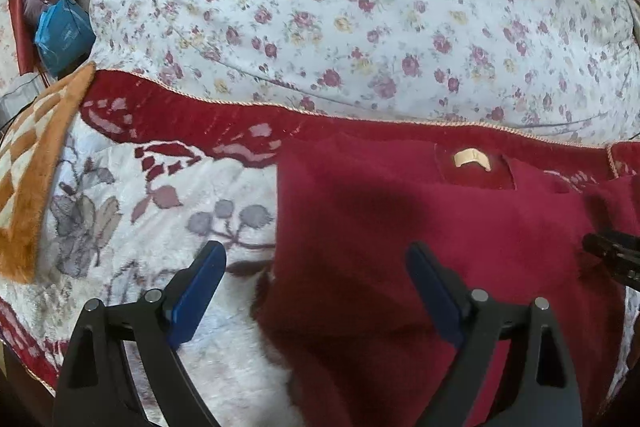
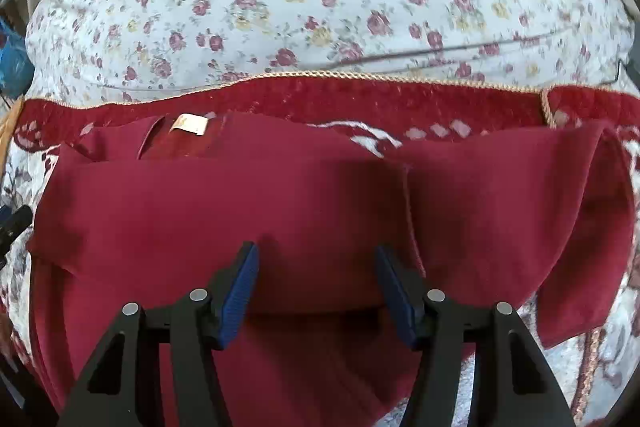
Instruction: Fold small clothes
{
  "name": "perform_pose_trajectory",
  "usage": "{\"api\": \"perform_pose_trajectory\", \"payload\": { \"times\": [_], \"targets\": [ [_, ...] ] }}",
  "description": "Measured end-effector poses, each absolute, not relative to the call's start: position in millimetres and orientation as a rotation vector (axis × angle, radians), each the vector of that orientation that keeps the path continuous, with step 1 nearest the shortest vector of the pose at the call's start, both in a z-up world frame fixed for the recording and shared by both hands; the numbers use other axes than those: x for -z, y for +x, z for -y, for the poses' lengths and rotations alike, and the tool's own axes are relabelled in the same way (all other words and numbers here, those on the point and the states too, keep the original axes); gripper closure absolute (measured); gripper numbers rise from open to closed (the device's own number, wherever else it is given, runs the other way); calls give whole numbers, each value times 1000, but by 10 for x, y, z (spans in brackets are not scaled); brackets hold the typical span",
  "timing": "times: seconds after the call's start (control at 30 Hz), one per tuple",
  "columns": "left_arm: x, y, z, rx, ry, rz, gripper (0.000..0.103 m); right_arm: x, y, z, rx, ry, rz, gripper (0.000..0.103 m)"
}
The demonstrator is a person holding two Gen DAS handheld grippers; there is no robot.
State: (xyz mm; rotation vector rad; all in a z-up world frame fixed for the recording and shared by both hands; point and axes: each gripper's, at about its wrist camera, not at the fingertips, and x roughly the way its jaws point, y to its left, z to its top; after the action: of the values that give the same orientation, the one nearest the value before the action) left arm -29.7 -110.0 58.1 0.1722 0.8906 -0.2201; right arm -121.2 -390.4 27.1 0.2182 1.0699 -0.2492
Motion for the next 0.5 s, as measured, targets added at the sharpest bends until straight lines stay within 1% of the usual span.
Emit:
{"api": "perform_pose_trajectory", "payload": {
  "times": [0.13,0.23,0.37,0.5],
  "targets": [
    [-399,-234,1104,210,190,-916,12,-291,-1146,3786,190,234,-1057,38],
    [-306,-172,1064,222,162,-946,12,-202,-1058,3728,192,209,-1065,38],
    [-252,-127,1051,228,153,-955,10,-79,-987,3742,243,187,-1054,37],
    [-215,-119,1041,228,146,-958,9,-137,-996,3754,250,210,-1057,37]
  ]
}}
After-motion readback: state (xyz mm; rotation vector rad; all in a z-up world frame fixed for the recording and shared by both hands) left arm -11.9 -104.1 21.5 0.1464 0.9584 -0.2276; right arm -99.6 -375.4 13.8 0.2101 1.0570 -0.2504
